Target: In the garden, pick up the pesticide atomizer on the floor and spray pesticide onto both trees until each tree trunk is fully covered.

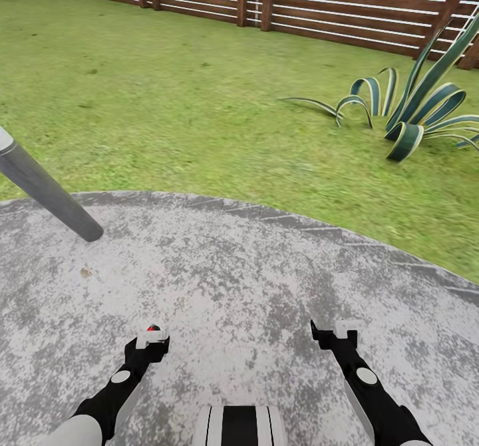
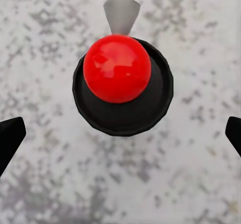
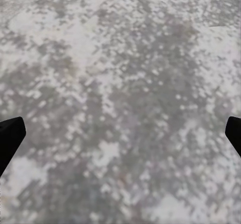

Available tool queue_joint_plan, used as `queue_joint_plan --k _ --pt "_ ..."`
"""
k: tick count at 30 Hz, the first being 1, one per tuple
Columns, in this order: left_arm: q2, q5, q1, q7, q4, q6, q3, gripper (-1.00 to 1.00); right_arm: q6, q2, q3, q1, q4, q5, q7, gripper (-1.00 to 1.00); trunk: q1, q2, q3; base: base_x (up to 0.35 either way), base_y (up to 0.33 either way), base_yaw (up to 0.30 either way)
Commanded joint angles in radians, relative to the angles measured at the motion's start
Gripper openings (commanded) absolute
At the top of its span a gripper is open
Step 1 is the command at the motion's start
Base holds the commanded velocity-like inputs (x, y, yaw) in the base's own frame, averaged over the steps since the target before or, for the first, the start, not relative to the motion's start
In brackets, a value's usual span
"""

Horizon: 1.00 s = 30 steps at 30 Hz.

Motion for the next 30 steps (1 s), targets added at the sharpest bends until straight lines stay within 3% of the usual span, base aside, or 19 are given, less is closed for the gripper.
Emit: queue_joint_plan --k 1,30 --pt "0.000 0.000 -0.001 0.001 0.001 -0.003 0.001 1.00 -0.003 0.000 0.000 0.000 0.001 0.000 0.000 1.00 0.000 0.000 -0.001 0.000 0.000 0.000" --pt "0.003 0.007 -0.001 0.001 -0.001 -0.005 0.002 1.00 -0.003 0.000 0.000 0.000 0.001 0.001 0.000 1.00 0.000 0.000 0.000 0.018 0.000 0.000"
